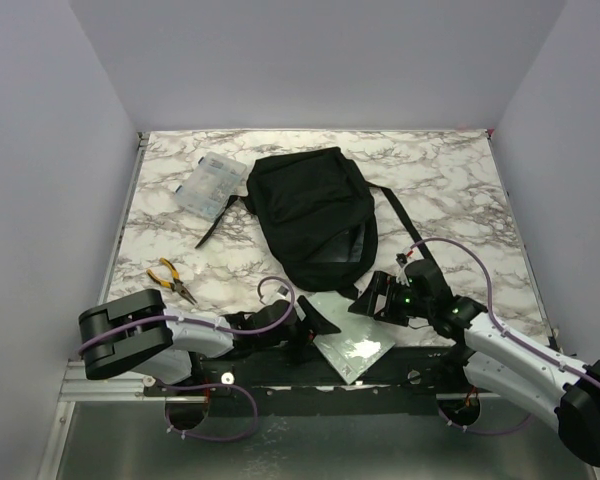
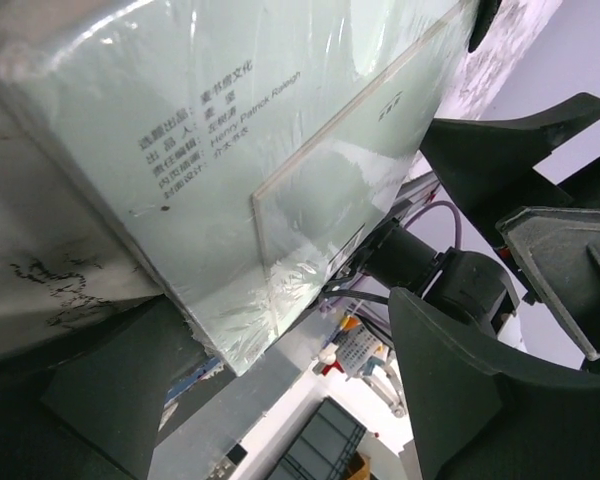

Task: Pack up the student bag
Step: Pick up the book from the center of the board.

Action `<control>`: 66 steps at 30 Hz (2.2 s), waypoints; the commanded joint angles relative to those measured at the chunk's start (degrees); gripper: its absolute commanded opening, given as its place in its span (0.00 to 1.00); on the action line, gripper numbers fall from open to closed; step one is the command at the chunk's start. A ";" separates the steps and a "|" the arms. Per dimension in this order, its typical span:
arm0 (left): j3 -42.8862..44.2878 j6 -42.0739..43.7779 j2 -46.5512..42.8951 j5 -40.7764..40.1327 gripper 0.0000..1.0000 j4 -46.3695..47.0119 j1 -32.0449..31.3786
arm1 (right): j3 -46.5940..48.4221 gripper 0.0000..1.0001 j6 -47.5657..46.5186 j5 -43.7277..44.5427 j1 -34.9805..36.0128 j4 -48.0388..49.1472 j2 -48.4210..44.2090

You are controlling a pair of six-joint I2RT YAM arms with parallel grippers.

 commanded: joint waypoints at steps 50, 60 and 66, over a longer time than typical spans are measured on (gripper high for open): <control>27.42 23.65 -45.62 -28.76 0.00 -65.00 0.17 | 16.73 1.00 -12.60 -12.66 1.38 2.98 6.36; 41.86 36.86 -39.76 -21.12 0.00 -65.15 8.57 | 23.36 1.00 -18.93 -13.87 4.19 3.80 5.58; 50.08 45.05 -32.75 0.65 0.00 -67.25 30.16 | 30.26 1.00 -24.20 -10.35 9.18 2.63 5.22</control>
